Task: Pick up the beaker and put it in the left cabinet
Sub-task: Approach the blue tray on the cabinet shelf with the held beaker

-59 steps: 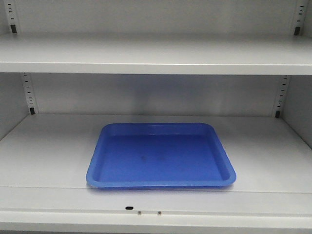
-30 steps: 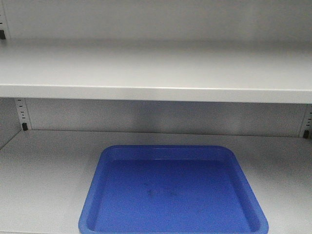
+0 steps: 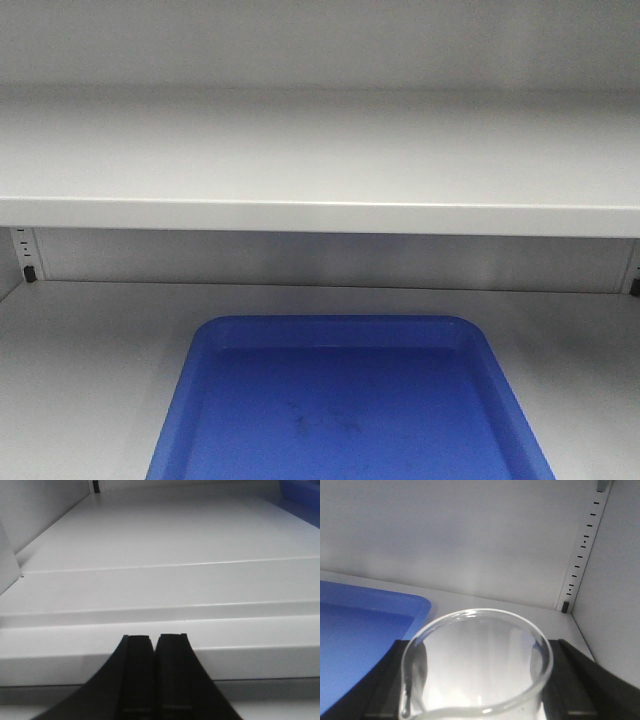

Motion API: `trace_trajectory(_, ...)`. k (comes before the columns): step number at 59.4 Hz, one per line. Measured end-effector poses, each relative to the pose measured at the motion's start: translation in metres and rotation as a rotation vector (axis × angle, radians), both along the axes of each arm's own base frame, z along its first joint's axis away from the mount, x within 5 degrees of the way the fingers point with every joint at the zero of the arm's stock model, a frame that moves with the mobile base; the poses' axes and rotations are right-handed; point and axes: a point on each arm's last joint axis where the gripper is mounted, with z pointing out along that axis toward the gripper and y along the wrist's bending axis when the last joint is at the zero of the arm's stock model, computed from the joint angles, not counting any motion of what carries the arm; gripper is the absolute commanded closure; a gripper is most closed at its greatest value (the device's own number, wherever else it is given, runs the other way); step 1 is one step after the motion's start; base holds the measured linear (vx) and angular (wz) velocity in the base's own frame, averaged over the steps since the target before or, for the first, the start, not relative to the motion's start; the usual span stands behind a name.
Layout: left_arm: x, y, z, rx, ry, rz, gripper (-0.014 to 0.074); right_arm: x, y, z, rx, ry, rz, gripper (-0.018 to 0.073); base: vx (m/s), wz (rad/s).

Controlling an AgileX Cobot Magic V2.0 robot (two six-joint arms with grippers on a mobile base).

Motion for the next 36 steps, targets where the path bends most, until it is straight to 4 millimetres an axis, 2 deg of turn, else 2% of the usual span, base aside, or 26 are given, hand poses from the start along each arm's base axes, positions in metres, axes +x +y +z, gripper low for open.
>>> trace_trajectory(28,0.0,0.0,0.0,0.0,0.0,0.0,0.0593,0.0,0.0003,0.0003,0.0,-0.003,0.003,0.0564,0.0,0.0)
trace_trajectory(36,0.0,0.0,0.0,0.0,0.0,0.0,0.0593,0.0038,0.0054,0.0029,0.0,-0.032,0.049,0.0564,0.0,0.0)
